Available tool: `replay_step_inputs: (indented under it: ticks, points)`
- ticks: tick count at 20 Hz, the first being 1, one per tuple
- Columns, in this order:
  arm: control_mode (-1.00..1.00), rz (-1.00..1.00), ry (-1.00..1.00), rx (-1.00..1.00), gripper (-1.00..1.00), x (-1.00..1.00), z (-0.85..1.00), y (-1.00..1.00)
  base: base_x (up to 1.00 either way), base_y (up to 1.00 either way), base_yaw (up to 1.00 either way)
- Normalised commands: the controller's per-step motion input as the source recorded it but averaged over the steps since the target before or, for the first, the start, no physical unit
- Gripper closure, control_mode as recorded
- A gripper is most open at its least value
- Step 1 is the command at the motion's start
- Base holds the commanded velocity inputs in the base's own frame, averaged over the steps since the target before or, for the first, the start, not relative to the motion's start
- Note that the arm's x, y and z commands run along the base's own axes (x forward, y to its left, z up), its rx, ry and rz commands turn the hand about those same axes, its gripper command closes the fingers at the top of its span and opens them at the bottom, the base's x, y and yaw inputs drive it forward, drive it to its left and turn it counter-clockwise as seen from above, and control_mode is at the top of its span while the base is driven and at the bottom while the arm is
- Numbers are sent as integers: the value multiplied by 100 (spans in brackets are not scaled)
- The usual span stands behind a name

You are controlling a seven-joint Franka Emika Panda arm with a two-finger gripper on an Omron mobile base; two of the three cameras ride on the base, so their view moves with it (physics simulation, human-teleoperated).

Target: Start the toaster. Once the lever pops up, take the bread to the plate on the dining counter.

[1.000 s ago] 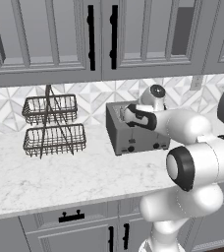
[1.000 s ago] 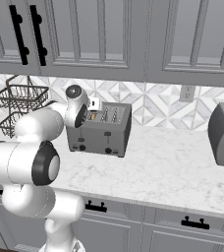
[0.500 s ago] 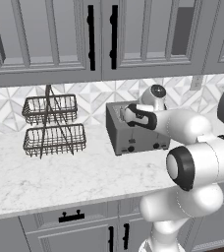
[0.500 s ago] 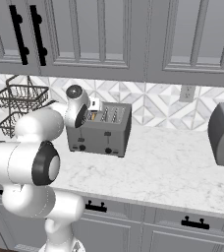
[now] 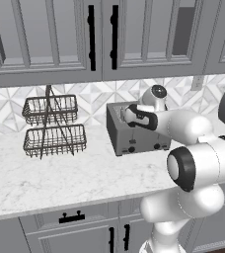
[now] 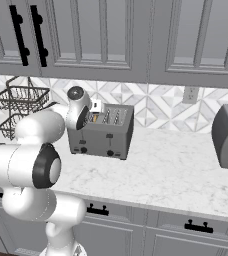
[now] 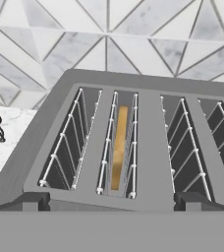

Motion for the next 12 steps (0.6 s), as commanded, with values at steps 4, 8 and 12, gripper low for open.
replay_step_inputs:
  ticks: [4, 8, 12]
  points:
    - [-100, 0, 0, 0, -100, 0, 0, 0, 0, 0, 0]
    - [-100, 0, 0, 0, -100, 0, 0, 0, 0, 0, 0]
    - [-100, 0, 0, 0, -100, 0, 0, 0, 0, 0, 0]
